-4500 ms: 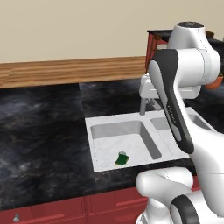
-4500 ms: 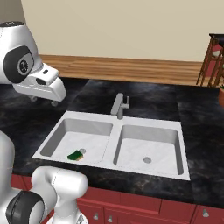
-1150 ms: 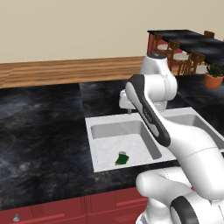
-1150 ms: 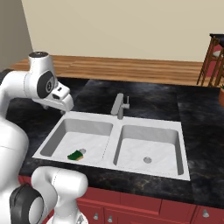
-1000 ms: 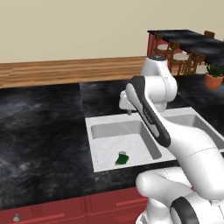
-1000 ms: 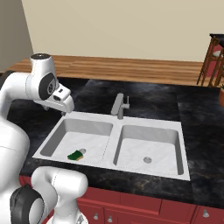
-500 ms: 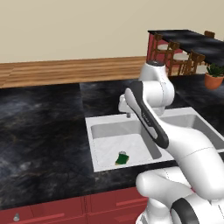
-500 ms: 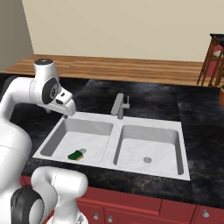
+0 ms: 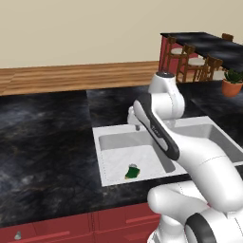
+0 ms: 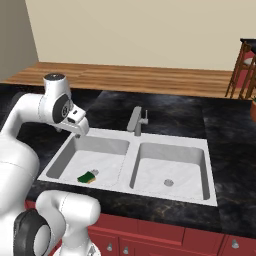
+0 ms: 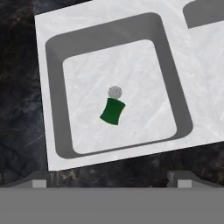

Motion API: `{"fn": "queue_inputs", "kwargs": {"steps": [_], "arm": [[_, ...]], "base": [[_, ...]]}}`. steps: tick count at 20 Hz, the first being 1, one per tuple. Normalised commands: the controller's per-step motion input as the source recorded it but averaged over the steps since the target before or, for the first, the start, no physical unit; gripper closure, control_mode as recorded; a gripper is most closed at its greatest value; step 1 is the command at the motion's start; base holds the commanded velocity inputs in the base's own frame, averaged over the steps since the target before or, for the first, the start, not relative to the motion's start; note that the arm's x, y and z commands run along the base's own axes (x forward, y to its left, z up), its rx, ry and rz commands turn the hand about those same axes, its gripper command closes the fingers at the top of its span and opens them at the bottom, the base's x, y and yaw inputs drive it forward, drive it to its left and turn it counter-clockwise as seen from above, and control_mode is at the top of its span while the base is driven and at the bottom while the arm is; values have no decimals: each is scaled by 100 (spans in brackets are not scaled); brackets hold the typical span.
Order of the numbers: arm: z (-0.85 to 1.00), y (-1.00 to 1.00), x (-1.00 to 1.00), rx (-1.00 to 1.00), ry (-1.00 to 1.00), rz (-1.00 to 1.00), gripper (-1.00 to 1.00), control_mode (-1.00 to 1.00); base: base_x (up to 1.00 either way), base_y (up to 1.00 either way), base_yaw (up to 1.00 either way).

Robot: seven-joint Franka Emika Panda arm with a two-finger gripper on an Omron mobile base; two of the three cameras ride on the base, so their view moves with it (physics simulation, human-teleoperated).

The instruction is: Pick up the dish brush and sponge from the sink, and place them back in the cabinet, and close the cabinet door.

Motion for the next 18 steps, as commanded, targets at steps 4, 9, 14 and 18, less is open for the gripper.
{"fn": "queue_inputs", "kwargs": {"steps": [4,9,14,18], "arm": [[-26,0,20,0,0,0,-100,-100],[-22,0,23,0,0,-2,-100,-100],[-16,0,19,0,0,-14,-100,-100],[-12,0,8,0,0,-20,-100,-100]], "base": [[0,0,0],[0,0,0],[0,0,0],[0,0,0]]}}
